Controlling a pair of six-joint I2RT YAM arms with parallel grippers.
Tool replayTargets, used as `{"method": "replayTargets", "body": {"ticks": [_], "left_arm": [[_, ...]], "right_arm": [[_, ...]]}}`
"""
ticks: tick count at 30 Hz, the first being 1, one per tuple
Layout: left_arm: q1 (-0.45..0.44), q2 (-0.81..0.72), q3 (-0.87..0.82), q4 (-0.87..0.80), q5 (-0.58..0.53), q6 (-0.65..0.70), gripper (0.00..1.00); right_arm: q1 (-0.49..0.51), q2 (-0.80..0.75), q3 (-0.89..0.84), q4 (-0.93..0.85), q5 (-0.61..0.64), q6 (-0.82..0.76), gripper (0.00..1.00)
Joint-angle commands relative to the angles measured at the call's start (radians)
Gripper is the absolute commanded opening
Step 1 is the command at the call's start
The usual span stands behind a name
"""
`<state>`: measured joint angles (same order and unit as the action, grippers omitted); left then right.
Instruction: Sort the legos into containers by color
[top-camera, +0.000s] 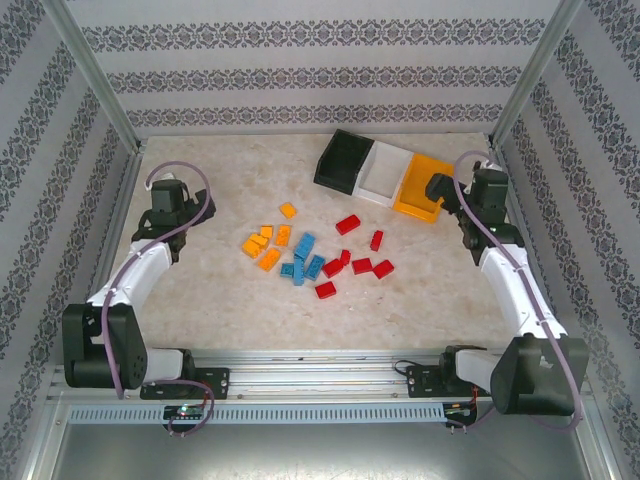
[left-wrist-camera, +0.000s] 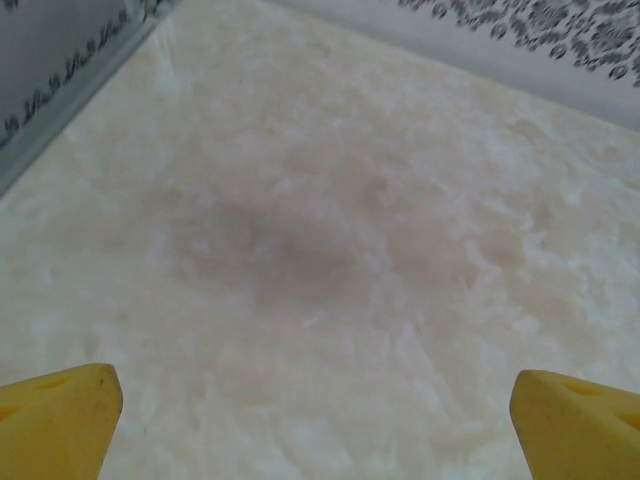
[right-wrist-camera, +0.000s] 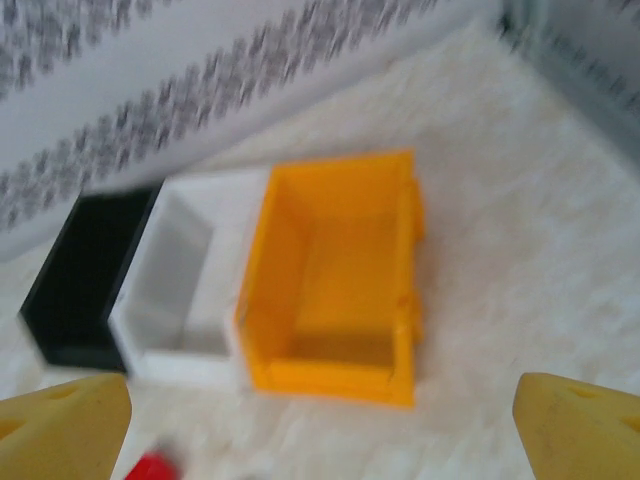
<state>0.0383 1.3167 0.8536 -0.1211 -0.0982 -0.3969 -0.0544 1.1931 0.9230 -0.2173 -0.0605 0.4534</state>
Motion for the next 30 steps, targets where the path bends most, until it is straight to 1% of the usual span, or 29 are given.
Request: {"method": "replayTargets", "body": {"ticks": [1,3,6,8,10,13,15,18,22,26,30], "left_arm": [[-0.017,-0.025,0.055,-0.141,0.063,-0.094,1.00],[-0.023,-0.017,0.064,-0.146,0.123,-0.107,1.00],[-0.037,0.011,0.076,-0.153,0.255,-0.120,1.00],[-0.060,0.037,0.090,-0.175,0.323,-0.115,1.00],[-0.095,0.045,0.087,-0.184,0.373,-0.103,1.00],[-0.152,0.037,0.081,-0.218,0.380,-0.090,1.00],[-0.176,0.038,0.081,-0.248,0.391,-0.085,1.00],[-0.182,0.033,0.076,-0.292,0.398,-0.082,1.00],[-0.180,-0.002,0.058,-0.330,0.389,-0.068,1.00],[-0.181,-0.040,0.044,-0.368,0.383,-0.055,1.00],[-0.180,-0.067,0.033,-0.398,0.363,-0.043,1.00]], "right_arm": [[0.023,0.071,0.093,-0.282,-0.191,0.059,0.98],[0.072,0.118,0.168,-0.443,-0.173,0.027,0.97],[0.157,0.167,0.233,-0.619,-0.101,0.020,0.97],[0.202,0.185,0.247,-0.676,-0.058,0.062,0.96],[0.241,0.204,0.245,-0.694,-0.026,0.132,0.92],[0.301,0.249,0.234,-0.676,-0.011,0.205,0.87],[0.337,0.301,0.244,-0.671,0.007,0.234,0.87],[0.369,0.396,0.272,-0.664,0.008,0.256,0.82],[0.401,0.492,0.314,-0.616,0.023,0.270,0.80],[0.407,0.576,0.358,-0.594,0.046,0.275,0.75],[0.401,0.662,0.402,-0.582,0.043,0.257,0.67]]}}
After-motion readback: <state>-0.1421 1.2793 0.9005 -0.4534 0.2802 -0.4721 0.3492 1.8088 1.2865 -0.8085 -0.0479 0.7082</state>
